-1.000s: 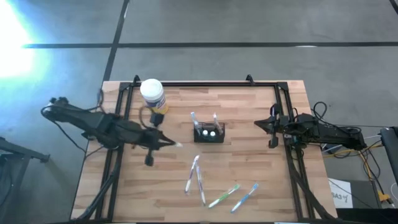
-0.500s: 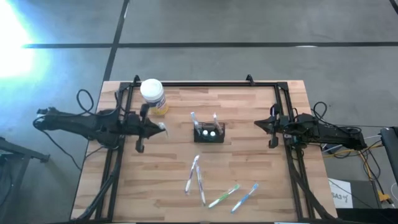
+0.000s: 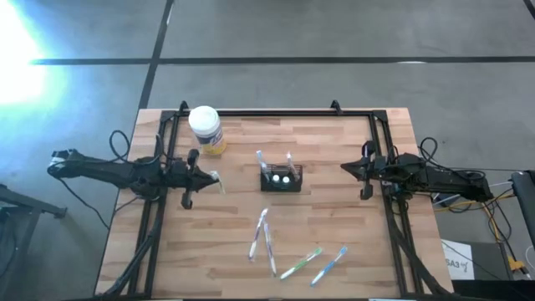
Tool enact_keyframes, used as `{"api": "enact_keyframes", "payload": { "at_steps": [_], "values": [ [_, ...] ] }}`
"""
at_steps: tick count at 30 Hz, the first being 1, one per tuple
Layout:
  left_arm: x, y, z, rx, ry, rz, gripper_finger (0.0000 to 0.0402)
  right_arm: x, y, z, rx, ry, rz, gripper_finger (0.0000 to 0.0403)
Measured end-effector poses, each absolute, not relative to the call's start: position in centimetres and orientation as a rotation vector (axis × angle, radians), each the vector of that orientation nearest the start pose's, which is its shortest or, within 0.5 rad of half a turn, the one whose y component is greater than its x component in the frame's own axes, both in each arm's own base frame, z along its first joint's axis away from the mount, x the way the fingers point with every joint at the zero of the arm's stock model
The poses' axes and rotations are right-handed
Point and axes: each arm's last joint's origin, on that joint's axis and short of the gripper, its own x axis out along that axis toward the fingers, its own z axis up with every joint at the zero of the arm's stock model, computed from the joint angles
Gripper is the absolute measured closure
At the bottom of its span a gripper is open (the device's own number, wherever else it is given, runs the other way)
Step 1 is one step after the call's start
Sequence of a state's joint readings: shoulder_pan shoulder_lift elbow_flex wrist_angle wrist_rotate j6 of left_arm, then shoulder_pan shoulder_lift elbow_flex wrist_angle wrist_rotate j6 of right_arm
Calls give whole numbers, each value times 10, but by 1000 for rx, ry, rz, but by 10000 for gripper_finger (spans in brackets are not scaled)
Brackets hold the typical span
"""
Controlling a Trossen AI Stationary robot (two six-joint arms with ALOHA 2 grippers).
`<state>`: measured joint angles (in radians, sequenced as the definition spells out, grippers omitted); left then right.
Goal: Pick & Place toothbrushing station
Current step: Put the left green toothbrush into the black mesh organizer
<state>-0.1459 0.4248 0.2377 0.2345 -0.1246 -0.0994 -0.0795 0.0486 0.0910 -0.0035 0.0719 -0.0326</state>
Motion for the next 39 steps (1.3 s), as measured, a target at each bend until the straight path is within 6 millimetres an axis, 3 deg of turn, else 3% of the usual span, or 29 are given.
{"api": "enact_keyframes", "payload": {
  "at_steps": [7,17,29,39],
  "values": [
    [127,-15,208,-71,-11,-32,400,95,-10,190,-32,-38,-152,394],
    [125,-16,197,-34,-33,-71,401,96,-10,186,-1,-39,-154,394],
    [124,-16,200,-42,-65,-75,400,96,-10,187,-3,-40,-159,394],
    [126,-16,222,-76,-260,-56,401,96,-10,189,-9,-70,-160,394]
  ]
}}
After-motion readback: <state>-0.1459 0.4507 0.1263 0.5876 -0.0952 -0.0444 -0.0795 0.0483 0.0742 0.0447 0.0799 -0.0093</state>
